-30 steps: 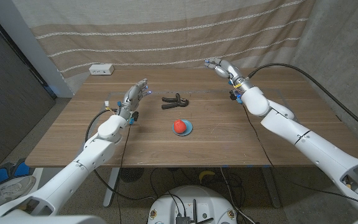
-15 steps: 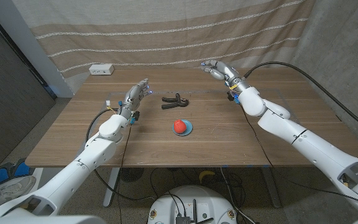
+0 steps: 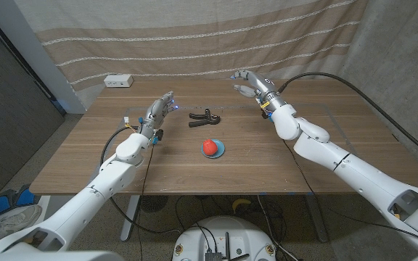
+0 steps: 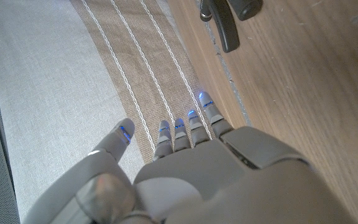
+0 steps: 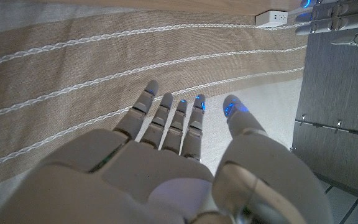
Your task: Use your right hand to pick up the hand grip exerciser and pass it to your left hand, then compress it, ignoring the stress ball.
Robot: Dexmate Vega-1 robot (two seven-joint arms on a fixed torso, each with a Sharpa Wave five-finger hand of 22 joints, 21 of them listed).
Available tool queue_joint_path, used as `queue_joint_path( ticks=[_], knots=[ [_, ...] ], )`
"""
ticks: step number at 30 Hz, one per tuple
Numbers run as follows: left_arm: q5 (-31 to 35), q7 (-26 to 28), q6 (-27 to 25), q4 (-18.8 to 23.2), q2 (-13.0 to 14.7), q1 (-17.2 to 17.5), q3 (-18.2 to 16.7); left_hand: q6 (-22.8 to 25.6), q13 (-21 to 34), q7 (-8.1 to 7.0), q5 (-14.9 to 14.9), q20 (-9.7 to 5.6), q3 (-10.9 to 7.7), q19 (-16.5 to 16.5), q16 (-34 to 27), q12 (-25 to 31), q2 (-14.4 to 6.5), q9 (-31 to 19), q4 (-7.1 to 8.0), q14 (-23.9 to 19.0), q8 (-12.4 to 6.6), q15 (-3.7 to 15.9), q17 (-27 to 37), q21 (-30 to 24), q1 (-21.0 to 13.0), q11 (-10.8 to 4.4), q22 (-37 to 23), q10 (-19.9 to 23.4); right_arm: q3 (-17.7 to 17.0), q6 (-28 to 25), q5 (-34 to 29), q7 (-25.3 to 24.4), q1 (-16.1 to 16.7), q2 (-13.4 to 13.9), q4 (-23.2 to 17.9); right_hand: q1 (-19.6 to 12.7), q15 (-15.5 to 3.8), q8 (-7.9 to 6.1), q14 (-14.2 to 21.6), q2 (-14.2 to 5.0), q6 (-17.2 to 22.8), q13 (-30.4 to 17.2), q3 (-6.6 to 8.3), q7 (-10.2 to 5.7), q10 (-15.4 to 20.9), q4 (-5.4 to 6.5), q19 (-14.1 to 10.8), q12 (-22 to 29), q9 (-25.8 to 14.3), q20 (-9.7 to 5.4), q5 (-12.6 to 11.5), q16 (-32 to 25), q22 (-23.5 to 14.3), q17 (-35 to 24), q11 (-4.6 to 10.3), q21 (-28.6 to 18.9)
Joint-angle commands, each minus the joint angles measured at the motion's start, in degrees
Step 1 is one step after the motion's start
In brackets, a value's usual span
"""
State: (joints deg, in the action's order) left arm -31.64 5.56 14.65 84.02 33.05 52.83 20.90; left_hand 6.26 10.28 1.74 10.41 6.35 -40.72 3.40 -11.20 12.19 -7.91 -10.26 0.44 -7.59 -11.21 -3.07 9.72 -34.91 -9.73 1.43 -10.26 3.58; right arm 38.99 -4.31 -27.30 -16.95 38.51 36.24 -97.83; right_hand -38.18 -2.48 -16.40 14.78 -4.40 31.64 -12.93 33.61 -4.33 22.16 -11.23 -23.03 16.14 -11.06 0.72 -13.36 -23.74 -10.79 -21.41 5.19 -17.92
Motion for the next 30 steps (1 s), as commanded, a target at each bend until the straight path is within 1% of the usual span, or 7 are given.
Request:
queue_joint_path(
  ticks=[1, 4, 11, 12, 21, 30],
  knots=[
    [0.14, 0.19, -0.04, 0.39, 0.13, 0.2, -0.05, 0.53, 0.16, 0.03, 0.11, 0.53, -0.2, 0.2, -0.05, -0.25, -0.77, -0.24, -0.19, -0.43, 0.0, -0.17, 0.33, 0.38, 0.64, -0.14, -0.17, 0.28, 2.2, -1.27, -5.31, -0.45, -0.93, -0.48, 0.13, -1.54, -6.94, -0.47, 0.65, -0.09, 0.89, -0.26, -0.01, -0.16, 0.67, -0.01, -0.89, 0.51, -0.26, 0.0, 0.1, -0.49, -0.25, -0.18, 0.36, -0.33],
    [0.02, 0.27, -0.18, 0.55, 0.14, 0.33, -0.09, 0.52, 0.16, -0.03, 0.11, 0.56, -0.23, 0.23, -0.04, -0.27, -0.77, -0.25, -0.21, -0.49, 0.03, -0.21, 0.33, 0.41, 0.69, -0.22, -0.17, 0.32, 2.59, -1.69, -6.25, -0.22, -1.11, -0.57, 0.1, -3.15, -7.29, -0.91, 0.78, 0.4, 2.32, -0.33, -0.27, -0.72, 1.12, 0.04, -1.18, 0.55, -0.26, -0.17, 0.25, -0.7, -0.26, -0.3, 0.56, -0.44],
    [0.04, 0.57, -0.37, 1.08, 0.32, 0.82, -0.16, 0.62, 0.16, -0.01, 0.11, 0.61, -0.29, 0.31, -0.03, -0.31, -0.76, -0.25, -0.25, -0.63, 0.04, -0.28, 0.35, 0.47, 0.81, -0.21, -0.18, 0.37, 3.31, -1.71, -6.93, 1.17, -1.41, -0.53, 0.43, -5.09, -7.63, -1.18, 1.14, 0.97, 3.47, -0.42, -0.68, -1.18, 1.92, 0.17, -1.4, 0.67, -0.25, -0.33, 0.5, -1.08, -0.28, -0.5, 1.16, -0.53],
    [-0.08, 0.66, -0.43, 1.2, 0.3, 0.91, -0.23, 0.62, 0.17, -0.01, 0.11, 0.63, -0.3, 0.32, -0.02, -0.31, -0.76, -0.25, -0.26, -0.65, 0.05, -0.3, 0.35, 0.48, 0.83, -0.23, -0.18, 0.39, 3.45, -1.61, -7.0, 1.42, -1.48, -0.51, 0.52, -5.32, -7.68, -1.29, 1.13, 1.02, 3.8, -0.42, -0.76, -1.17, 2.06, 0.22, -1.43, 0.69, -0.25, -0.31, 0.54, -1.11, -0.28, -0.54, 1.05, -0.55],
    [-0.04, 1.15, -0.77, 1.98, 0.54, 1.47, -0.37, 0.69, 0.17, -0.01, 0.1, 0.68, -0.37, 0.39, 0.01, -0.37, -0.75, -0.25, -0.32, -0.8, 0.09, -0.3, 0.36, 0.56, 0.98, -0.17, -0.19, 0.42, 4.2, -0.86, -7.27, 2.75, -1.81, -0.62, 1.23, -6.25, -7.78, -1.25, 1.14, 1.21, 4.07, -0.48, -1.23, -1.27, 2.55, 0.49, -1.56, 0.75, -0.26, -0.34, 0.74, -1.34, -0.31, -0.76, 1.09, -0.62],
    [0.06, 0.91, -0.46, 1.86, 0.52, 1.47, -0.3, 0.7, 0.18, -0.06, 0.1, 0.65, -0.45, 0.46, 0.06, -0.41, -0.73, -0.25, -0.39, -0.88, 0.13, -0.34, 0.37, 0.64, 1.11, -0.14, -0.2, 0.49, 4.77, -0.7, -7.33, 4.17, -2.16, -0.89, 1.57, -6.96, -7.85, -1.29, 1.05, 1.28, 4.58, -0.54, -1.77, -1.18, 2.89, 0.77, -1.58, 0.74, -0.27, -0.41, 0.93, -1.56, -0.33, -1.01, 0.91, -0.65]
  ],
)
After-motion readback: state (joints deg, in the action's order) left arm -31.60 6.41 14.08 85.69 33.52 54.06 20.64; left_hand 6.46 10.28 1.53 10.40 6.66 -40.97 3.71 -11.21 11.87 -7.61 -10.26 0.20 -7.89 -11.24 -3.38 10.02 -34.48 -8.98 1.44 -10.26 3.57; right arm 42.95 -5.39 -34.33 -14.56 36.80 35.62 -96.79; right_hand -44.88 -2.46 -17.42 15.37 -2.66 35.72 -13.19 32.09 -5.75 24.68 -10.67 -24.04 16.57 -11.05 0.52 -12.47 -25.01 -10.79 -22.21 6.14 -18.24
